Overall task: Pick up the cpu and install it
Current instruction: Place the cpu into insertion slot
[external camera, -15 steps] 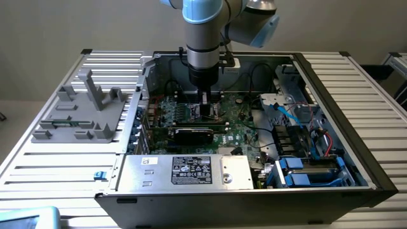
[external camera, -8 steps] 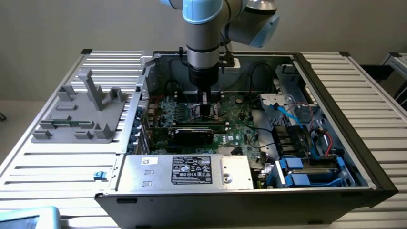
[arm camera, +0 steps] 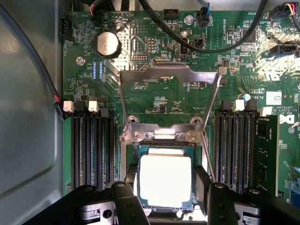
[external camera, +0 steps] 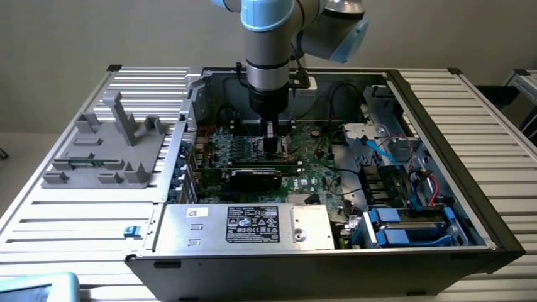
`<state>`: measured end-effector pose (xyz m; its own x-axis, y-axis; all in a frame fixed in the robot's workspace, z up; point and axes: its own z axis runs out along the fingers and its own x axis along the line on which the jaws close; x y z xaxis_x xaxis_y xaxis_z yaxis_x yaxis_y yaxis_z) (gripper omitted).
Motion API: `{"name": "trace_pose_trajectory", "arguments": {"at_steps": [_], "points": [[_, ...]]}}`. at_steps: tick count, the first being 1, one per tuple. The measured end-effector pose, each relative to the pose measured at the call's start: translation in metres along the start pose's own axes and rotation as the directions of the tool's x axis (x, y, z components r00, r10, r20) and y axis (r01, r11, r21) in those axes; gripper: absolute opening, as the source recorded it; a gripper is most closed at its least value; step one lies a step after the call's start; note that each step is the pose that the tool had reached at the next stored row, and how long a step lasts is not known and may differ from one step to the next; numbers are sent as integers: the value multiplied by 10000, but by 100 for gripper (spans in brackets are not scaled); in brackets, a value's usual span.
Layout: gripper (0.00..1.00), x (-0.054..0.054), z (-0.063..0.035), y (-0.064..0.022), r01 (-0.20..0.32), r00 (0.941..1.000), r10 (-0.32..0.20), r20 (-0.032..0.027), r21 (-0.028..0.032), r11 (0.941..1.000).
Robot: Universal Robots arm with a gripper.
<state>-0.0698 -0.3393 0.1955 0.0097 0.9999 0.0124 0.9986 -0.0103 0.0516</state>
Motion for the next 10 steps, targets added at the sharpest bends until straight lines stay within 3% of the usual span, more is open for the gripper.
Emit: {"name": "trace_pose_trajectory", "arguments": {"at_steps": [10], "points": [[56,2,1,-2,0,10000,0,-6,0,10000]]}}
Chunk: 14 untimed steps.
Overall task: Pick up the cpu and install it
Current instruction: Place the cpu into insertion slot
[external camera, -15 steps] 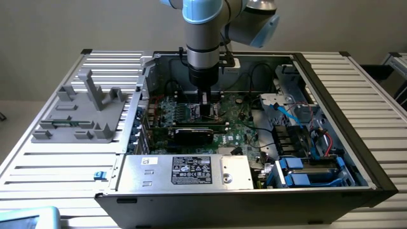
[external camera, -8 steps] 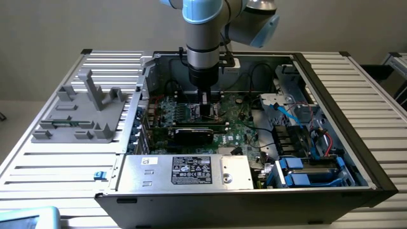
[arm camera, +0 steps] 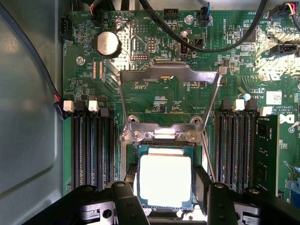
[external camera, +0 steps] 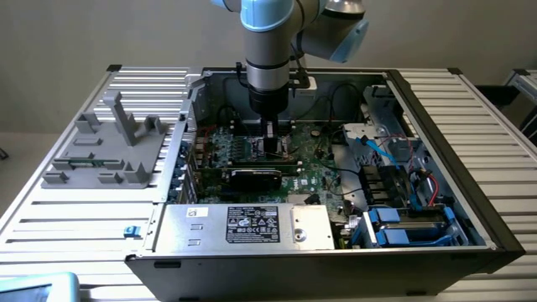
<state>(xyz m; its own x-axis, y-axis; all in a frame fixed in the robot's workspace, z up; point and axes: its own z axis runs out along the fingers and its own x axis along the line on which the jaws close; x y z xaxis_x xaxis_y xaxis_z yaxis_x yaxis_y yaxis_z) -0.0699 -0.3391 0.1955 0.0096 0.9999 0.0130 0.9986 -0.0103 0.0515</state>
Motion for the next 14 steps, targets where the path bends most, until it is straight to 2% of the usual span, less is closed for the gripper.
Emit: {"name": "trace_pose_trajectory", "arguments": {"at_steps": [5,14], "points": [[56,0,1,0,-3,10000,3,-38,0,10000],[56,0,1,-2,-1,10000,1,-39,0,10000]]}}
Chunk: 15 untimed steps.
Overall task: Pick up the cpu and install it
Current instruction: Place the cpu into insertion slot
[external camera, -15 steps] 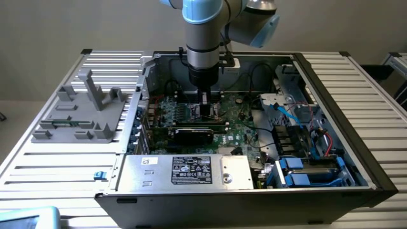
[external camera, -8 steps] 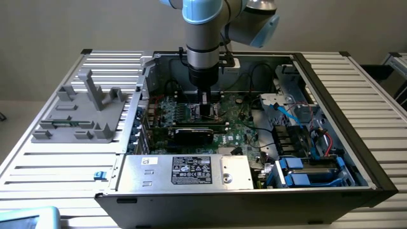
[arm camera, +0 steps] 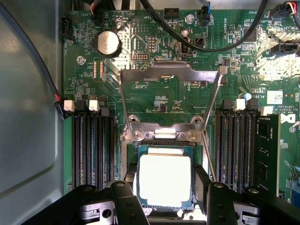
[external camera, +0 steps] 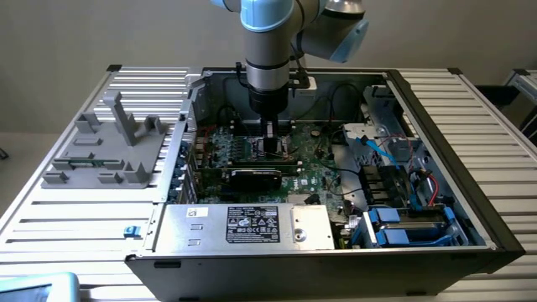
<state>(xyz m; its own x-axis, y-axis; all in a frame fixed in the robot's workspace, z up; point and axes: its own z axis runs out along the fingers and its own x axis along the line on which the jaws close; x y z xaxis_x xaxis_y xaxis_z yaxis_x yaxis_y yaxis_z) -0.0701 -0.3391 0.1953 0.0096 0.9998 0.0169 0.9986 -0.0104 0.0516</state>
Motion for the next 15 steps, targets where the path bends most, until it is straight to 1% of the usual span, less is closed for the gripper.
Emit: {"name": "trace_pose_trajectory", "arguments": {"at_steps": [15], "points": [[56,-4,0,-1,0,10000,0,0,0,10000]]}}
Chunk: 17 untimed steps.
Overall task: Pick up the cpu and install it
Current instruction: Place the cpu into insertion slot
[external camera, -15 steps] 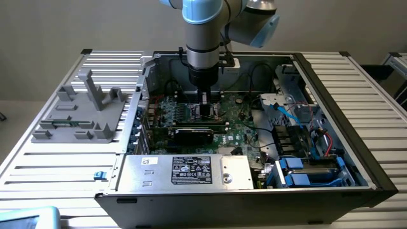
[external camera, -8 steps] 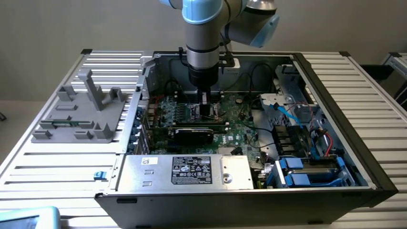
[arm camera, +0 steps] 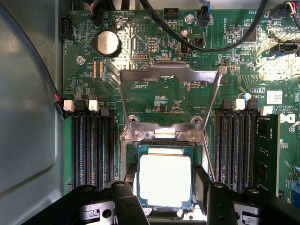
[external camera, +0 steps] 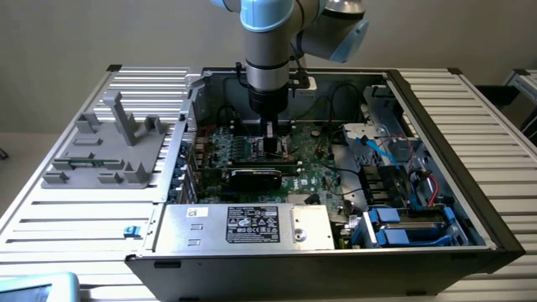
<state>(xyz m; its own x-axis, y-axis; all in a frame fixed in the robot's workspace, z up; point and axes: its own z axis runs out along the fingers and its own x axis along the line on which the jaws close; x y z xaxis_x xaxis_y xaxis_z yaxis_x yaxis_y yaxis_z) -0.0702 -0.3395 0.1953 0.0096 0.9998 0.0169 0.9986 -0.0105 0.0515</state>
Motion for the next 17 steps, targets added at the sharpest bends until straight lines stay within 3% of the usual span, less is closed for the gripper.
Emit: {"name": "trace_pose_trajectory", "arguments": {"at_steps": [9,10,13,17], "points": [[57,0,0,-1,-2,10000,2,-1,0,10000],[64,0,0,-1,-2,10000,2,-1,0,10000],[64,0,0,-1,-1,10000,1,0,0,10000],[64,1,-64,3,0,10000,0,0,-3,10000]]}}
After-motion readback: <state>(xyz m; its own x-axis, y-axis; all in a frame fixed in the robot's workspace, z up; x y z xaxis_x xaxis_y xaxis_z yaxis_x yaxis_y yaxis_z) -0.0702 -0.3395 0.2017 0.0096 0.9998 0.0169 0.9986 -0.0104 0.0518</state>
